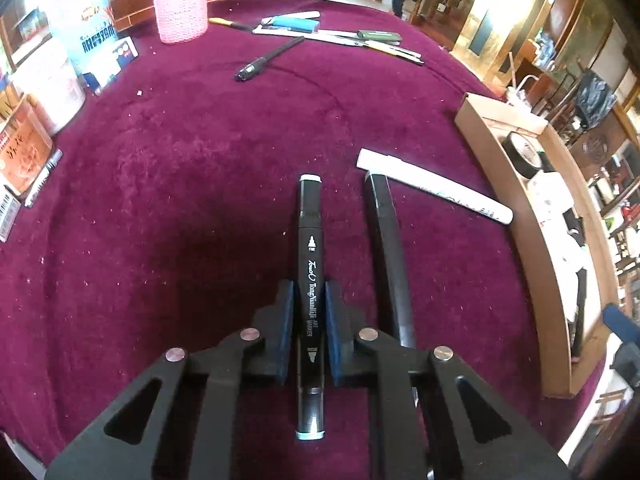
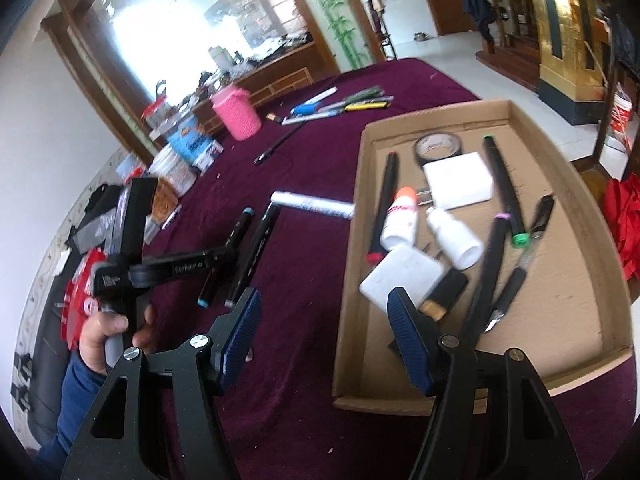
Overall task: Organize rigid objects
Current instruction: 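Grasp another black marker with the right tool, then carry both black markers over the tray with both tools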
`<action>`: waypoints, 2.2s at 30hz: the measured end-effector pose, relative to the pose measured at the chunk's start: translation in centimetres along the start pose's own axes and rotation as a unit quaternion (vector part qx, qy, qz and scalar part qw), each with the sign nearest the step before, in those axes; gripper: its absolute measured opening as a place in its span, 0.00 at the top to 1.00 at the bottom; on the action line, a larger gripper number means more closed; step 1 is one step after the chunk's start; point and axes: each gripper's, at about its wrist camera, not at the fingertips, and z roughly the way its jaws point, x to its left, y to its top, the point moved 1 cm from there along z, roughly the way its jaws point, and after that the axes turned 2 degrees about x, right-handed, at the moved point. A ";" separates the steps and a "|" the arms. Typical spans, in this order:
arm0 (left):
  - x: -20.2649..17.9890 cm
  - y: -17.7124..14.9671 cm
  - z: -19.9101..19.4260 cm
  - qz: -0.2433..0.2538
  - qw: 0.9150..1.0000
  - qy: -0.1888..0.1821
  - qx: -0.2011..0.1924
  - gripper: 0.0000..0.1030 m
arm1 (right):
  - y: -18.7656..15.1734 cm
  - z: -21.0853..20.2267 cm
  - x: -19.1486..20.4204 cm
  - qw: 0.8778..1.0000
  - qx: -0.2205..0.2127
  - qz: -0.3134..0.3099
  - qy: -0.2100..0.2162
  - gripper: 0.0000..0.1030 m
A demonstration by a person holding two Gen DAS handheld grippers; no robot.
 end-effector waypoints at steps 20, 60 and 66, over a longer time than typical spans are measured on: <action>6.9 -3.1 -2.3 -0.048 0.998 -0.049 -0.015 0.88 | -1.5 12.3 10.6 0.949 0.220 -0.195 0.111 0.41; -0.8 -5.0 -8.7 0.029 0.985 0.055 -0.159 0.88 | -3.6 4.2 7.2 0.993 0.010 -0.118 0.002 0.88; -4.4 -5.5 -9.5 0.042 0.977 0.080 -0.192 0.88 | -3.3 2.2 5.9 0.995 -0.012 -0.102 0.006 0.88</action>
